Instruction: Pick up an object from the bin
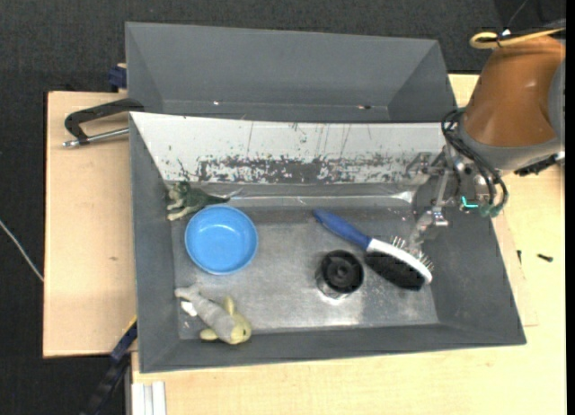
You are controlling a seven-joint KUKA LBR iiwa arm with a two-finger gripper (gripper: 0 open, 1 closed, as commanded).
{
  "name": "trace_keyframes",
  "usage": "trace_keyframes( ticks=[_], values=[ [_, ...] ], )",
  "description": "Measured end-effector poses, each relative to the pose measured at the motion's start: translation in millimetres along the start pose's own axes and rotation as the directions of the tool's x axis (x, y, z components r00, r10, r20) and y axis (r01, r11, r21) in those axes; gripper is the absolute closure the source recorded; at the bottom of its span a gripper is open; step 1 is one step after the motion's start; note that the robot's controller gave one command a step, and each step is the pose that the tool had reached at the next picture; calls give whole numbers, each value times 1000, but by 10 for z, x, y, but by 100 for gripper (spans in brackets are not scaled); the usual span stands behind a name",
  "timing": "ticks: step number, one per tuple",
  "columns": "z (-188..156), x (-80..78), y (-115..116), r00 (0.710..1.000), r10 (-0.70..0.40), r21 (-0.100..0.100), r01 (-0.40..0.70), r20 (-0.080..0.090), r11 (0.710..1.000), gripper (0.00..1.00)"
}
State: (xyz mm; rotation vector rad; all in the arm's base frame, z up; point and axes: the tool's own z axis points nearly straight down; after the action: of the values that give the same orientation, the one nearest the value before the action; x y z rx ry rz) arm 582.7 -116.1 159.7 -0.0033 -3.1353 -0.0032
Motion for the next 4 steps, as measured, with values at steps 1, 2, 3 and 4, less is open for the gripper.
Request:
trace_keyframes(
  ticks=[1, 2, 3, 4],
  values=[
    [784, 33, 598, 992, 127, 0, -127, 14, 992, 0],
    [581, 0, 781, 969, 246, -3, -246, 14, 969, 0],
    [590, 41, 935, 900, 436, -3, -436, 8, 900, 0],
    [857, 147, 892, 807, 590, -5, -590, 7, 807, 0]
  ],
)
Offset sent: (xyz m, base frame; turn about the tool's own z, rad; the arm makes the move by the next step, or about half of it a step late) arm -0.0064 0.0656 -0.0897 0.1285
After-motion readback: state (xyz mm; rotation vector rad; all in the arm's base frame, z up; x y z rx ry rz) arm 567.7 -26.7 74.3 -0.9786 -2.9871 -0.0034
